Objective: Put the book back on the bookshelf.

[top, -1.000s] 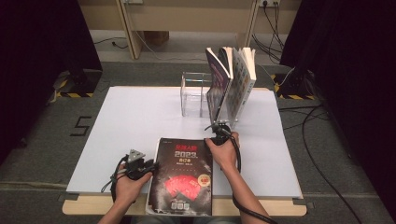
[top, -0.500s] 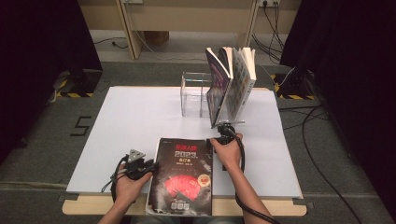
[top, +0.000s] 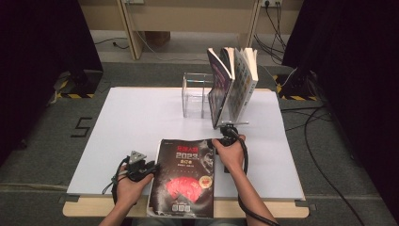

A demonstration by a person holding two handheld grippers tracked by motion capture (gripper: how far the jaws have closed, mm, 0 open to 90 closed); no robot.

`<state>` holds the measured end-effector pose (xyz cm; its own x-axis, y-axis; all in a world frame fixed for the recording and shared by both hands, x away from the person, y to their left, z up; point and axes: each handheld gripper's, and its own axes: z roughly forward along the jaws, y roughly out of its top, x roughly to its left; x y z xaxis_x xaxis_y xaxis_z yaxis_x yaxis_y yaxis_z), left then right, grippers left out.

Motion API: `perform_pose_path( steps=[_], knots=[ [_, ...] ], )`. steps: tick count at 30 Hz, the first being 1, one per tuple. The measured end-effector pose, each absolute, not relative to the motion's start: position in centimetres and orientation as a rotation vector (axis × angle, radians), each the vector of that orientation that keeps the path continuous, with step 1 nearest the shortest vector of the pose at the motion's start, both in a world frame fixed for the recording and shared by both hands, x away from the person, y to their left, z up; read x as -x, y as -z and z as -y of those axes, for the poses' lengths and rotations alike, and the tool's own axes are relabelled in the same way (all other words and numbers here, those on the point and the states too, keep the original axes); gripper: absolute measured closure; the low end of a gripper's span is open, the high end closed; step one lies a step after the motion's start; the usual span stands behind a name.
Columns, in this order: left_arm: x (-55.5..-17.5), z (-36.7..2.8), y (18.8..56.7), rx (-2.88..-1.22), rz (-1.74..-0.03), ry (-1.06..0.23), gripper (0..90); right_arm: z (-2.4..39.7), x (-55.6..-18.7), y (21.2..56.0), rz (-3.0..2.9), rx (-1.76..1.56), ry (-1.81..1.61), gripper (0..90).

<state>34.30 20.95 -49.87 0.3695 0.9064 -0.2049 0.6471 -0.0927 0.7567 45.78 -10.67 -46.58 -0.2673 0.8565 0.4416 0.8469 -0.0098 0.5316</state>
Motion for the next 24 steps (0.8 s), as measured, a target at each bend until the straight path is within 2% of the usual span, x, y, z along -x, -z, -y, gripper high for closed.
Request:
perform_pose_path(
  steps=[16,24],
  knots=[
    [-34.3,-20.9,49.9,-1.812,-1.361,-0.403,69.5,10.5,-45.1,45.3,-2.247,-1.906,-1.217,72.8],
    [-34.3,-20.9,49.9,-1.814,-1.36,-0.405,69.6,10.7,-44.9,45.5,-2.236,-1.995,-1.216,67.2]
  ],
)
